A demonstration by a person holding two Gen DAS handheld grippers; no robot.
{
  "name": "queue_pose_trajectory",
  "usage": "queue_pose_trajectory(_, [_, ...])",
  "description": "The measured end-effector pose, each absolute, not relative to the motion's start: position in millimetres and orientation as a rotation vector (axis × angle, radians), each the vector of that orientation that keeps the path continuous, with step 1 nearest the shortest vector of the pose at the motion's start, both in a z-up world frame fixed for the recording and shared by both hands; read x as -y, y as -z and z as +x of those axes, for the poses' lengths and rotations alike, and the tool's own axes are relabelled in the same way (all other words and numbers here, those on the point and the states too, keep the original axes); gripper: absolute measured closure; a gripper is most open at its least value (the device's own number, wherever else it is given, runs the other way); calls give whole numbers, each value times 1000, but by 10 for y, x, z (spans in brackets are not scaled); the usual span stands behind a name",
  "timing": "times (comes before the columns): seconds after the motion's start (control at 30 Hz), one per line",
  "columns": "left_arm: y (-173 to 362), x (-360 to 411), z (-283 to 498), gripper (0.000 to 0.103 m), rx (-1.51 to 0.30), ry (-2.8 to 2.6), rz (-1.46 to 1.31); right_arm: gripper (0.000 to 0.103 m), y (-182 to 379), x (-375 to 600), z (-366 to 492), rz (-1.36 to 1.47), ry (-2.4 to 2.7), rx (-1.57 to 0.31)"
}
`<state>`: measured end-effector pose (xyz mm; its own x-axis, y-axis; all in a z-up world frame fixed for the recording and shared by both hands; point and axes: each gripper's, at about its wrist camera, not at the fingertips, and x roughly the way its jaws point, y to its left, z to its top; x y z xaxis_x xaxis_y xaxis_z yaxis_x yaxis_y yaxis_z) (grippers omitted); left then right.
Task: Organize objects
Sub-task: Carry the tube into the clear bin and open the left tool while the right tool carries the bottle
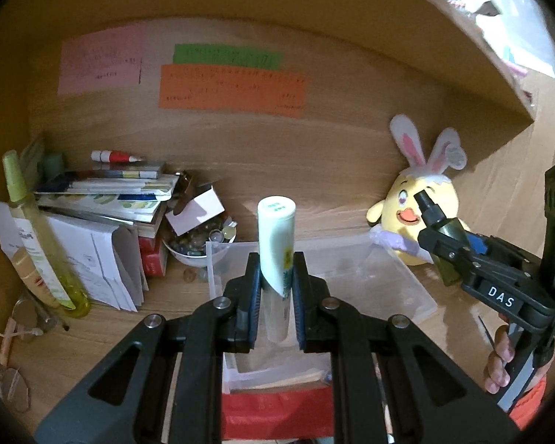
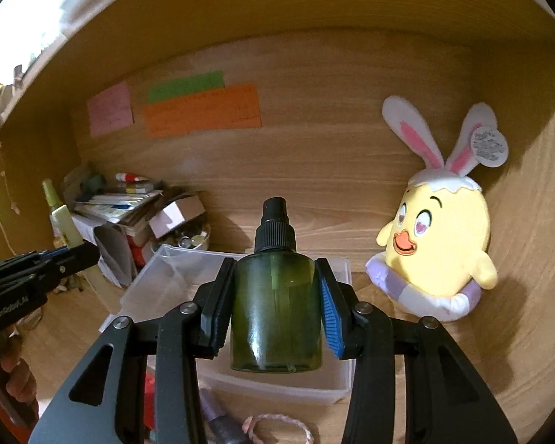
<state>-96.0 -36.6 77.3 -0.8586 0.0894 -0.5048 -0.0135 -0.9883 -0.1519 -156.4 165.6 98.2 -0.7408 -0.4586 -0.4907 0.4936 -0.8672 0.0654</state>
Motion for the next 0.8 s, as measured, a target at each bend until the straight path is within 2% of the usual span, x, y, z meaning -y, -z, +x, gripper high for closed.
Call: queue_pose_trajectory(0.8, [-260, 359, -1556, 88, 238, -2920, -1057, 65, -275, -1455, -2171, 993, 2477, -131])
